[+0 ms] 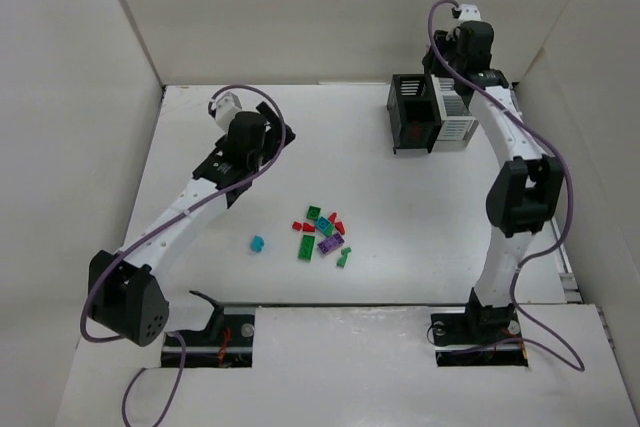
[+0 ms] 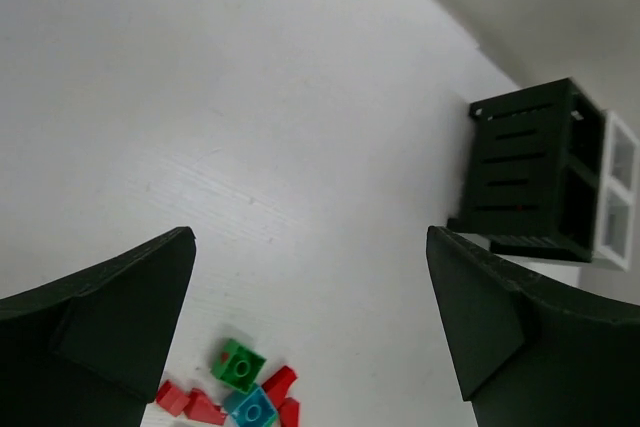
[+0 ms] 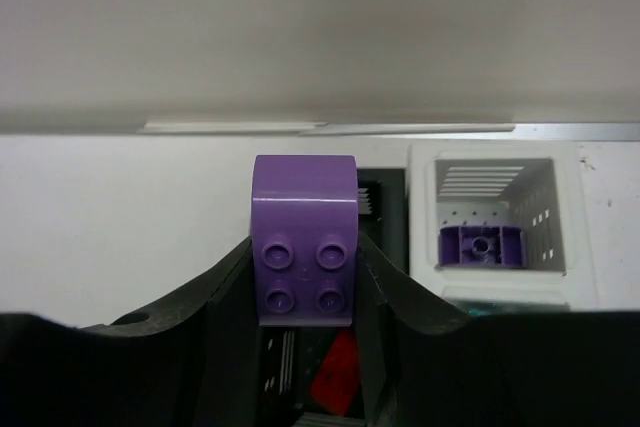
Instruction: Sort the legos into containers by color
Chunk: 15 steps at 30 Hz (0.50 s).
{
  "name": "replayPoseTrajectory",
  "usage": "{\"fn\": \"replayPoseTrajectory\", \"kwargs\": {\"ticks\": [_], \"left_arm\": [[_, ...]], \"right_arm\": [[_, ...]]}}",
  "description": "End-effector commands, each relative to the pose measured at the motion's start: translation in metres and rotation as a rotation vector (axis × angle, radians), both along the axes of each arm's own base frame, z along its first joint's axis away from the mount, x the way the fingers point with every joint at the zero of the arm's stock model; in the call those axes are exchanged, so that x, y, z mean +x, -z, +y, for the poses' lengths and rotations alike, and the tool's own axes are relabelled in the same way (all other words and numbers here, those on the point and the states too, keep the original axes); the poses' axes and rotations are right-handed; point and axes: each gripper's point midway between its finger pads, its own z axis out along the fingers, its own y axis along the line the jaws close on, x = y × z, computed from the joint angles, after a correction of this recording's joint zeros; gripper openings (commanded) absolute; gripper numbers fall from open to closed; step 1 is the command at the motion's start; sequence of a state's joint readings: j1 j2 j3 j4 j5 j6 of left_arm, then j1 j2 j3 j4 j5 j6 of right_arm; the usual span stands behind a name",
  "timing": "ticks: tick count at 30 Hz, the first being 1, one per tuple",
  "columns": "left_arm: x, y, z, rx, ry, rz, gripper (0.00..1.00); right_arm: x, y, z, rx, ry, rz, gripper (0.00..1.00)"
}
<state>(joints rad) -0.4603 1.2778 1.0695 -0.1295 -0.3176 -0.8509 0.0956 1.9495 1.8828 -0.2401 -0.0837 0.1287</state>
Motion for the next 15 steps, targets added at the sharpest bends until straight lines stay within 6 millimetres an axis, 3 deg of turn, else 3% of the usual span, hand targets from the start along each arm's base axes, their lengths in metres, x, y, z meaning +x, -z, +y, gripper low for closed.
{"fn": "replayPoseTrajectory", "kwargs": {"ticks": [1,2,3,5,6,8,11,15], "left_arm": [[-0.003,0.001,0.007,0.062,-0.005,0.038,1.0],[0.0,0.006,0.01,0.068,-0.014,0.05,1.0],[-0.001,0.009,0.011,0.073,-0.014,0.06,1.0],[0.001,0.022,0.007,0.083,-0.004,0.092,1.0],[0.002,0.018,0.005,0.075,0.004,0.086,1.0],[0.004,0.029,0.002,0.081,0.015,0.115,1.0],[0.007,0.028,-0.007,0.069,0.054,0.11,1.0],[0.009,0.045,-0.013,0.076,0.077,0.158,1.0]], "right_arm": [[0.029,-0.006,-0.041,-0.007,0.19,-0.014,0.0],[0.036,-0.002,-0.044,-0.003,0.211,-0.01,0.0],[0.044,-0.014,-0.056,-0.009,0.261,-0.045,0.0],[0.059,0.01,-0.063,-0.009,0.283,-0.017,0.0],[0.063,0.012,-0.07,-0.009,0.294,-0.018,0.0],[0.071,0.02,-0.079,-0.011,0.315,-0.018,0.01],[0.075,0.023,-0.09,-0.016,0.346,-0.03,0.04],[0.079,0.048,-0.102,-0.032,0.385,0.008,0.1]]}}
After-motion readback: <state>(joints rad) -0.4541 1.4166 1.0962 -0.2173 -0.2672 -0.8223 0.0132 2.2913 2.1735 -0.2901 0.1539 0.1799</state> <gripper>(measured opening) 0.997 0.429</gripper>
